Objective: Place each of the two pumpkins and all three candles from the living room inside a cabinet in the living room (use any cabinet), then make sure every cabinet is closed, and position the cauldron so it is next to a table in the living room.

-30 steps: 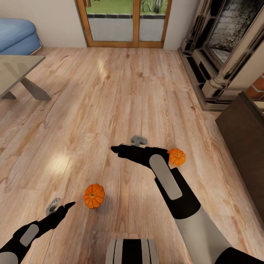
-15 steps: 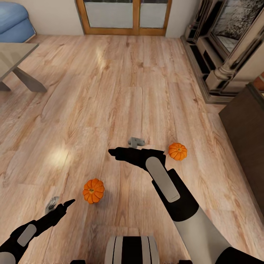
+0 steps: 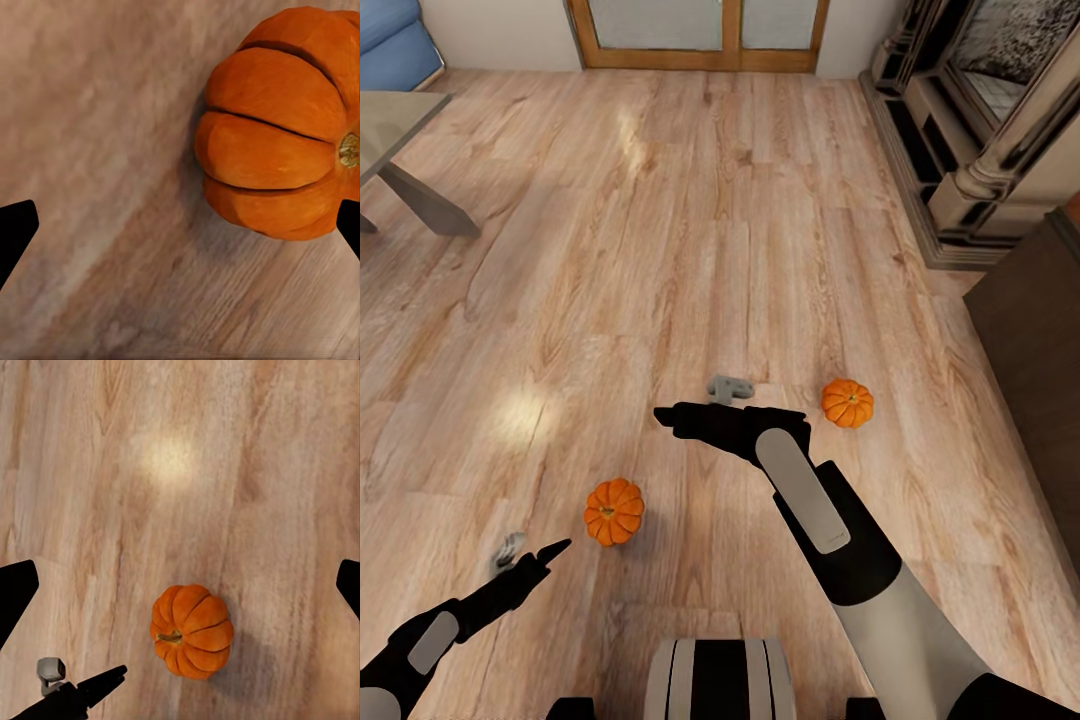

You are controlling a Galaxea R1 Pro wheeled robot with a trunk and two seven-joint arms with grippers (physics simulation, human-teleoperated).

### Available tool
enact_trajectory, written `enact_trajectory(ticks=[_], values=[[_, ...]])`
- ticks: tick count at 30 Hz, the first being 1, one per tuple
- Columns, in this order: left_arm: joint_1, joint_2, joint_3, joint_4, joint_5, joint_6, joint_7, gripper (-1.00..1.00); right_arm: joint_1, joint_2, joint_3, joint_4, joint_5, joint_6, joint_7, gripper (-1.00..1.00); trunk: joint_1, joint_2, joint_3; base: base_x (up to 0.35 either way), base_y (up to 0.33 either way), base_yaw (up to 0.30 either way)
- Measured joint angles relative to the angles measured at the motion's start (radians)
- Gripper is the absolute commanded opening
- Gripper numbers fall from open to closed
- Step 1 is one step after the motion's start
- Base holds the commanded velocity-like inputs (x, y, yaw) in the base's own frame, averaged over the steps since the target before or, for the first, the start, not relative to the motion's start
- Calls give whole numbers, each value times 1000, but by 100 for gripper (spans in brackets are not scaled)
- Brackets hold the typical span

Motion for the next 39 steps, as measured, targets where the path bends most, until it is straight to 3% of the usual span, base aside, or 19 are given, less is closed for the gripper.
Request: enact_trajectory(ticks=[19,39], values=[[0,2,0,2,-6,0,-1,100,0,0,0,-2,0,0,0,100,0,0,0,1,-46,0],[0,3,0,3,-7,0,1,100,0,0,1,-2,0,-1,0,100,0,0,0,96,-29,0]])
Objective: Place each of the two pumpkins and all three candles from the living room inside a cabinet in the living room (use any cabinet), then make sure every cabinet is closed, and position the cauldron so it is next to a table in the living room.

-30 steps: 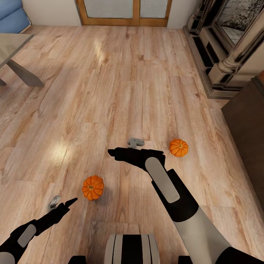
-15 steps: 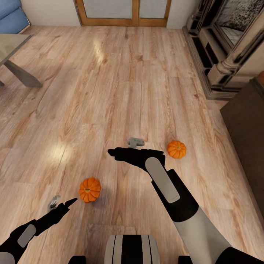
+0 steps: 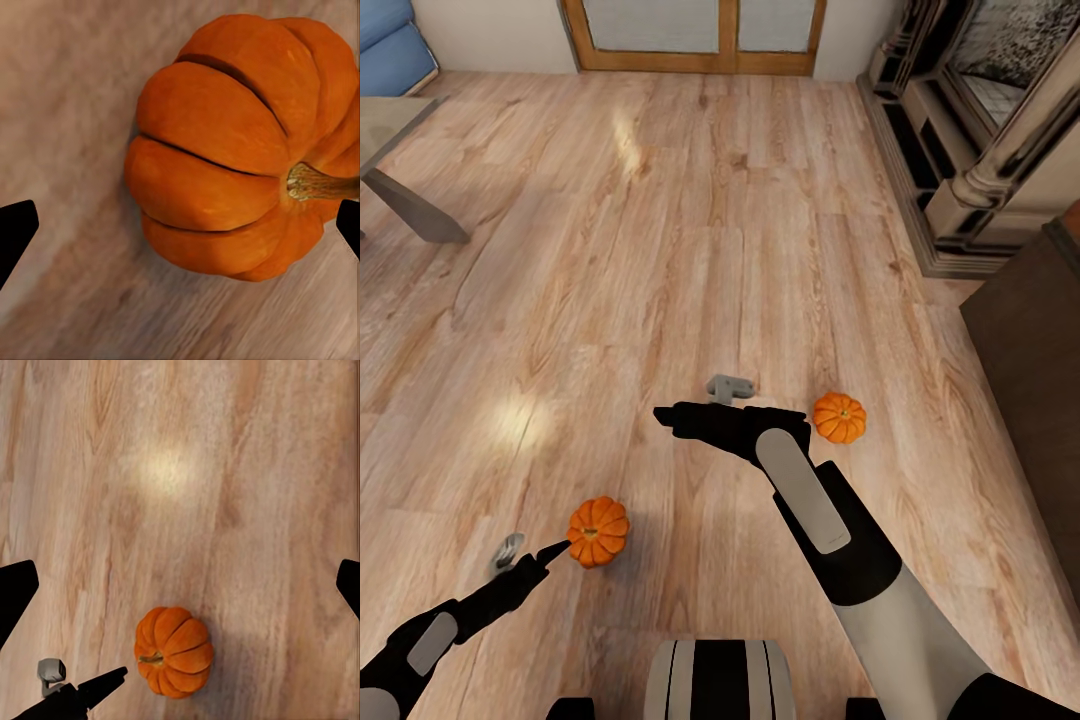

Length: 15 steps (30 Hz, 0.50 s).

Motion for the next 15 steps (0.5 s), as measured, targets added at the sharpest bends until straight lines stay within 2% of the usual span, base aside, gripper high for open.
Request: enact_trajectory(ticks=[4,9,15], values=[[0,0,0,0,0,0,-1,100,0,0,0,0,0,0,0,100,0,0,0,16,-20,0],[0,0,0,0,0,0,-1,100,0,0,0,0,0,0,0,100,0,0,0,2,-140,0],[0,1,2,0,1,0,-1,100,0,0,1,0,0,0,0,100,0,0,0,0,-21,0]])
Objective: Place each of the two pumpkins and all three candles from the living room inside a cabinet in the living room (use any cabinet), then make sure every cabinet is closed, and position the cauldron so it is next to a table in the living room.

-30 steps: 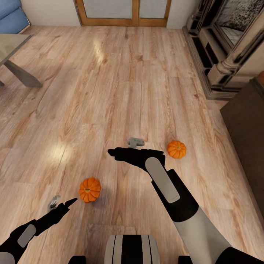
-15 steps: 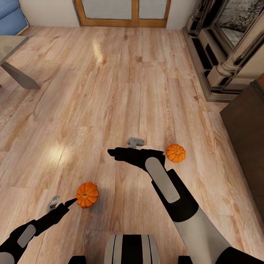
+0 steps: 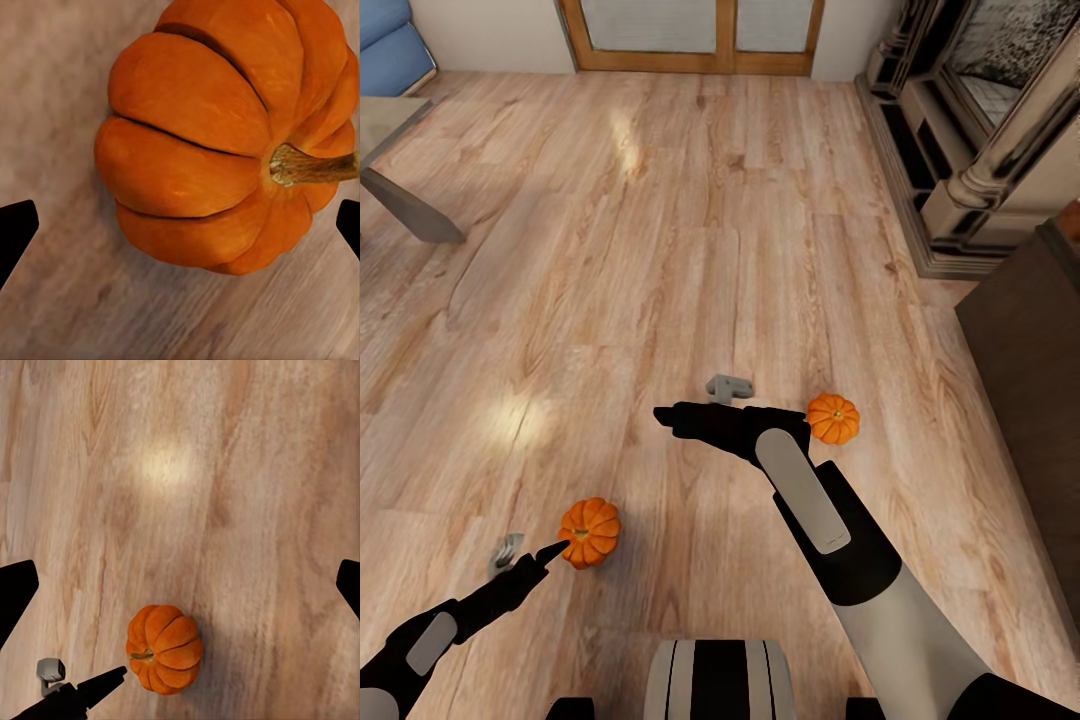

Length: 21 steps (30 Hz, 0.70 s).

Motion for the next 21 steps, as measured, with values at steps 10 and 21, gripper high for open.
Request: enact_trajectory(ticks=[10,21], values=[[0,0,0,0,0,0,1,100,0,0,0,-8,0,0,0,100,0,0,0,60,-25,0],[0,0,0,0,0,-1,1,100,0,0,-1,-9,0,0,0,100,0,0,0,68,29,0]])
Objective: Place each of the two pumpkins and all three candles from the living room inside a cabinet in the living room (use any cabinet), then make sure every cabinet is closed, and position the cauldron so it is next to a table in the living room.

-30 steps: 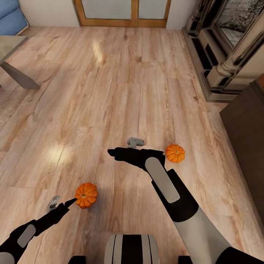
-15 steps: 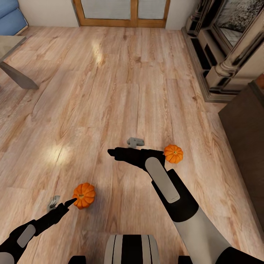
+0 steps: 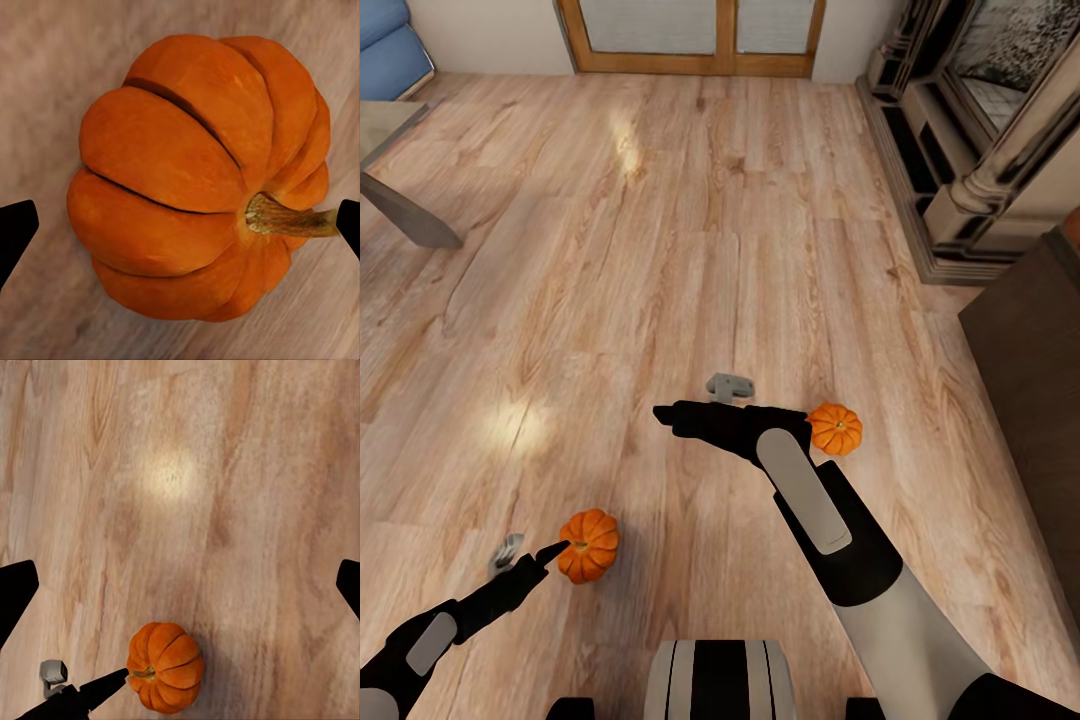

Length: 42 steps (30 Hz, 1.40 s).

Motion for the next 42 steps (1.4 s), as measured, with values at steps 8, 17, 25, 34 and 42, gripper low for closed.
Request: enact_trajectory(ticks=[8,17,25,34,42], values=[[0,0,0,0,0,-2,0,100,0,0,0,0,0,0,0,100,0,0,0,6,3,0],[0,0,1,2,2,-2,-1,100,0,0,0,-1,0,0,1,100,1,-1,-11,0,0,0],[0,0,2,2,2,-2,-3,100,0,0,0,-1,0,0,1,100,2,-1,-19,0,0,0],[0,0,2,2,1,-6,-4,100,0,0,1,-1,0,-2,2,100,4,-2,-31,0,0,0],[0,-1,2,2,0,-7,-3,100,0,0,1,-1,0,-2,2,100,5,-3,-46,0,0,0]])
